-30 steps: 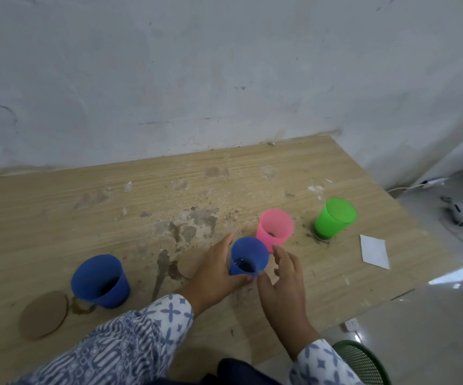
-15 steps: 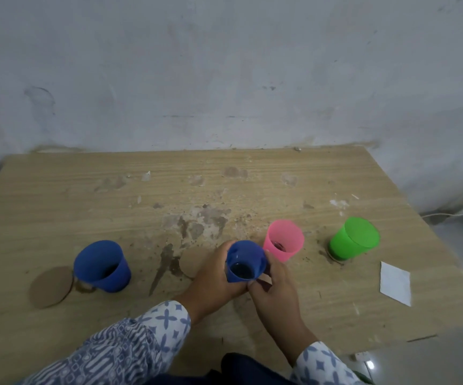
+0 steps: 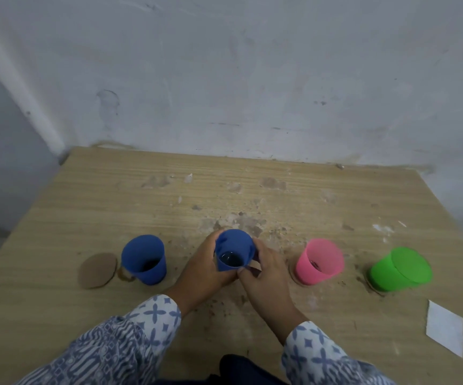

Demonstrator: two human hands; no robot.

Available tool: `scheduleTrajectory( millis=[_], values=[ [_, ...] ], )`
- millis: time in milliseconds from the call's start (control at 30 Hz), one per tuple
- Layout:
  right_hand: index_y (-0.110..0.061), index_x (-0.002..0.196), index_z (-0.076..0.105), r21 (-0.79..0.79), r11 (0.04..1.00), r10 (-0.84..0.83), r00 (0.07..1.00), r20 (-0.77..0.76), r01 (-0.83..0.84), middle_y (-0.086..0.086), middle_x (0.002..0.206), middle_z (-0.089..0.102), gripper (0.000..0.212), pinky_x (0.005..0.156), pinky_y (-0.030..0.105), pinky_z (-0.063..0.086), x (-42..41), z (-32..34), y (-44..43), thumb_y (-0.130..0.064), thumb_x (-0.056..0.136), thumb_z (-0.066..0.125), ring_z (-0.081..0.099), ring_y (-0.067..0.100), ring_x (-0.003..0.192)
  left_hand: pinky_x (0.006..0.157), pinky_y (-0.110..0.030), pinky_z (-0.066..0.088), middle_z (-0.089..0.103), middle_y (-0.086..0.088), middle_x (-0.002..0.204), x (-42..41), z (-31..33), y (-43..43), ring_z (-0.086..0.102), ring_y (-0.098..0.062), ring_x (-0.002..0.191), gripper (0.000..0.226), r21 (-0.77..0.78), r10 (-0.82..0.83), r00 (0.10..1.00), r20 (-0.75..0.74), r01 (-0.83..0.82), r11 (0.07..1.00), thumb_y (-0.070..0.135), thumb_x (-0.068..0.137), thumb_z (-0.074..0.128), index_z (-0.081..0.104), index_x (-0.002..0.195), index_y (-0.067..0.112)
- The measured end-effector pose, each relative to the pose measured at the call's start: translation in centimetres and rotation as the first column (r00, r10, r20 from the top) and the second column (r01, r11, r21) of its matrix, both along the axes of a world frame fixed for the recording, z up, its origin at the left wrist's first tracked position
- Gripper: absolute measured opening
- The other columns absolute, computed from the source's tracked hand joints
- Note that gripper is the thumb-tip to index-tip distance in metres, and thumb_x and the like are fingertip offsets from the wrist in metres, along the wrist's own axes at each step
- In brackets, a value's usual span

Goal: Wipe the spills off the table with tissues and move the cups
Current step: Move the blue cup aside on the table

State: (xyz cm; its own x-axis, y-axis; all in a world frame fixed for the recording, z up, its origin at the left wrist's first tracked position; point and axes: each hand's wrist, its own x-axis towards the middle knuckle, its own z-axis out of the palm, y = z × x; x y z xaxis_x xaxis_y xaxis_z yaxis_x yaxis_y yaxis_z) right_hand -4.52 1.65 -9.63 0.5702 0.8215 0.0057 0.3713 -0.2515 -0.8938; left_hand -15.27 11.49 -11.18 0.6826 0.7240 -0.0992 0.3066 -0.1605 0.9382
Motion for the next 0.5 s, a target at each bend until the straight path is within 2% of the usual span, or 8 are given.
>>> scheduleTrajectory(
  millis=[133,233,400,500],
  values=[
    [-0.023,0.133,0.041,-0.021,1.0,0.004,1.0,0.006,-0.004,-0.004,0.119,0.045,0.058,0.079,0.012,0.048,-0.1,-0.5,0.6,-0.007,0.081,0.06,0.049,0.008,0.108,0.084,-0.006,0.042,0.046,0.031,0.119,-0.1,-0.4,0.5,0.048,0.014,0.109,0.071,-0.015,0.01,1.0,-0.013,-0.01,1.0,0.036,0.076,0.077,0.032,0.13,0.041],
    [-0.023,0.134,0.04,-0.035,0.999,0.003,1.0,-0.019,-0.004,-0.006,0.118,0.044,0.058,0.078,0.011,0.047,-0.1,-0.7,0.6,-0.007,0.082,0.059,0.048,0.006,0.107,0.084,-0.003,0.04,0.043,0.032,0.119,-0.1,-0.8,0.5,0.047,0.013,0.109,0.074,-0.03,0.002,1.0,-0.009,-0.002,1.0,0.035,0.075,0.078,0.03,0.131,0.04],
    [-0.023,0.135,0.04,-0.058,0.998,0.003,1.0,-0.025,-0.004,-0.004,0.124,0.046,0.057,0.084,0.018,0.049,0.0,-1.2,0.4,-0.01,0.083,0.059,0.049,0.007,0.11,0.076,0.005,0.035,0.039,0.032,0.112,0.3,-1.1,0.6,0.041,0.022,0.095,0.07,-0.021,-0.005,0.998,-0.055,0.004,1.0,0.025,0.078,0.076,0.027,0.126,0.037],
    [-0.023,0.135,0.041,-0.054,0.999,-0.003,1.0,-0.028,0.001,-0.003,0.126,0.047,0.057,0.086,0.018,0.049,0.0,-1.4,0.4,-0.011,0.083,0.06,0.049,0.006,0.111,0.076,0.006,0.034,0.039,0.026,0.115,0.3,-1.4,0.7,0.042,0.016,0.099,0.072,-0.008,-0.008,0.998,-0.068,0.008,1.0,0.026,0.079,0.075,0.027,0.131,0.034]
  ],
)
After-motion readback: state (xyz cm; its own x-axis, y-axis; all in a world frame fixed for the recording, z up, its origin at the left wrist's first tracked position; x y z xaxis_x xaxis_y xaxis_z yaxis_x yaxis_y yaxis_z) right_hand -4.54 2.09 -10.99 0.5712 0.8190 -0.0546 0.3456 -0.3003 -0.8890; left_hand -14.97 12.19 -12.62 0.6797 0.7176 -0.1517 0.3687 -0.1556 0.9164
